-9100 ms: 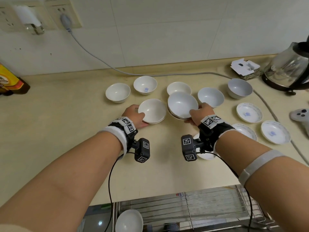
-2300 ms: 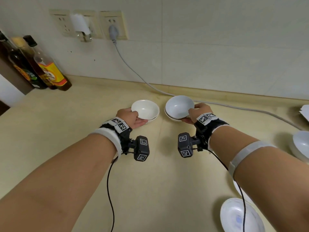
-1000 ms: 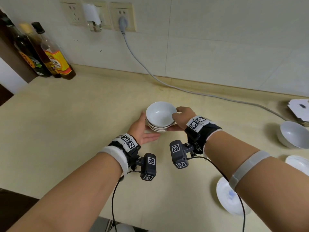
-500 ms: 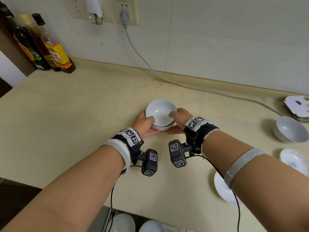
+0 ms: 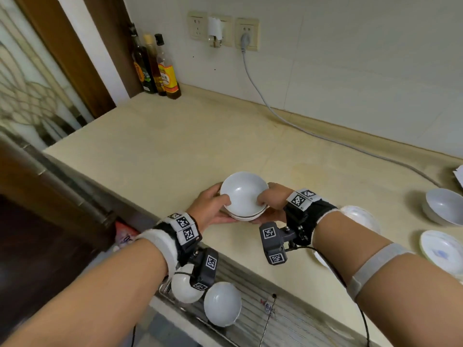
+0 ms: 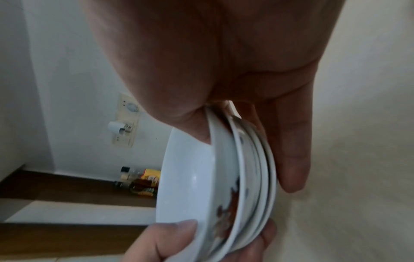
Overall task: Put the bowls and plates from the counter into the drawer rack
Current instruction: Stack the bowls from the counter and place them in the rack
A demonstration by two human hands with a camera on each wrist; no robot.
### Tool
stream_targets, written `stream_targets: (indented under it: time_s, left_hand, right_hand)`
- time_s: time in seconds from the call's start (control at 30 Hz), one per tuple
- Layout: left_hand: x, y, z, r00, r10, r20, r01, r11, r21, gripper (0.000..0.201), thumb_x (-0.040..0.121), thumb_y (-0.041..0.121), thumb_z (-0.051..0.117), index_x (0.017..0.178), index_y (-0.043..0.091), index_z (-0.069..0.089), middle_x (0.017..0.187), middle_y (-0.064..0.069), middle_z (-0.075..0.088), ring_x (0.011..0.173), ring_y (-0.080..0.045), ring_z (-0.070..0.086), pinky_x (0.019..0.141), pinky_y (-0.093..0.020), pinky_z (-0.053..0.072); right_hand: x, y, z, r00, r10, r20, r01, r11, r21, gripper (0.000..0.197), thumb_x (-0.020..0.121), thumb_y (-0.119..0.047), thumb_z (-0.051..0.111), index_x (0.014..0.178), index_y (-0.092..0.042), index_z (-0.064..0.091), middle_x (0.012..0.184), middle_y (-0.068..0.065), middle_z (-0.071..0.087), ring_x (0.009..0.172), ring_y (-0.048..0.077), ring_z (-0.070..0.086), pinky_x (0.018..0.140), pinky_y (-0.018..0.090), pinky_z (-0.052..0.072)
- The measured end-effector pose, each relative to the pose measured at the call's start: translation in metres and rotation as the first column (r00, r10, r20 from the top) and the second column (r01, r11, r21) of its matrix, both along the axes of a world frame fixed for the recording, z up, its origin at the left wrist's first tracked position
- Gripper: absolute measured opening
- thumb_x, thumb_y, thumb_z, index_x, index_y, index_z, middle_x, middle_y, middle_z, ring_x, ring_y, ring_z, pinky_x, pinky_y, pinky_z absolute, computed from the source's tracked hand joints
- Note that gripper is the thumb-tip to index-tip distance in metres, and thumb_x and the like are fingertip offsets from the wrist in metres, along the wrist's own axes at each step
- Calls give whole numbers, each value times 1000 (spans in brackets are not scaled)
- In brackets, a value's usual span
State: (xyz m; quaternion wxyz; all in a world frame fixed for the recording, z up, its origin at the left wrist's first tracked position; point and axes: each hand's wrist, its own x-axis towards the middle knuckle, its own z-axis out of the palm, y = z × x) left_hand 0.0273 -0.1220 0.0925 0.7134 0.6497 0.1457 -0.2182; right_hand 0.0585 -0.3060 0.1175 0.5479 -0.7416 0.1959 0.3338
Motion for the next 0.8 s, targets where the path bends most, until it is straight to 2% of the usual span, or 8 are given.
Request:
stream_targets:
  time_s: [0.23,0.4,0.5,0.57,0.63,0.67,0.73,0.8]
  left_hand:
    - [-128,17,4,991,126,45,-129,989,77,46,96,46,61,136,23,56,130,2,62,96,-34,76,88,-46,61]
    - [-203,43,-51,877,478,55,-455,786,419,31,92,35,69,98,5,66,96,-14,67,72,-23,67,75,-44,64]
    - [-225,57,-86,806,566,-175,-419,753,507,63,76,44,81,114,1,54,96,-15,63,78,-27,66,61,-45,64]
    - [-228,55,-103,768,567,-297,-389,782,486,101,64,56,85,136,4,37,116,-16,62,97,-33,68,58,-44,63]
    - [-225,46,-113,755,538,-374,-350,813,465,113,62,57,87,145,8,27,130,-16,54,111,-38,63,59,-43,63]
    - [-222,42,-118,746,527,-408,-352,832,429,107,63,51,88,143,9,30,129,-16,53,110,-39,62,65,-48,63]
    - [-219,32,-128,741,529,-413,-406,844,351,66,75,26,85,125,6,47,115,-17,60,99,-37,64,80,-59,60]
    - [-220,26,-140,732,544,-410,-464,839,284,33,85,8,72,114,2,58,98,-19,67,89,-37,68,82,-63,58]
  right_hand:
    - [-91,5,-2,994,104,-21,-96,965,245,52,87,14,41,137,-2,43,134,26,51,112,48,61,91,57,55]
    - [-137,-2,-15,981,184,-59,-156,935,317,55,90,13,41,140,-7,42,138,22,50,116,44,60,94,57,53]
    - [-156,-4,-28,976,198,-86,-160,931,329,56,89,13,43,140,-10,45,136,19,54,113,41,63,93,56,55]
    - [-167,-6,-37,975,194,-111,-147,930,336,54,89,12,45,138,-12,47,135,17,56,112,39,64,89,53,58]
    - [-177,-9,-49,973,181,-146,-123,934,335,54,89,11,46,138,-12,47,137,18,55,113,40,64,86,50,59]
    - [-183,-10,-55,971,173,-164,-110,936,334,54,89,11,47,138,-11,47,137,18,54,115,41,62,86,50,59]
    - [-194,-15,-70,967,169,-192,-99,939,328,52,89,12,47,135,-11,48,134,19,55,119,44,59,84,51,59]
    - [-206,-21,-85,962,146,-232,-67,946,316,48,88,13,48,128,-13,52,129,18,58,118,44,58,83,52,58]
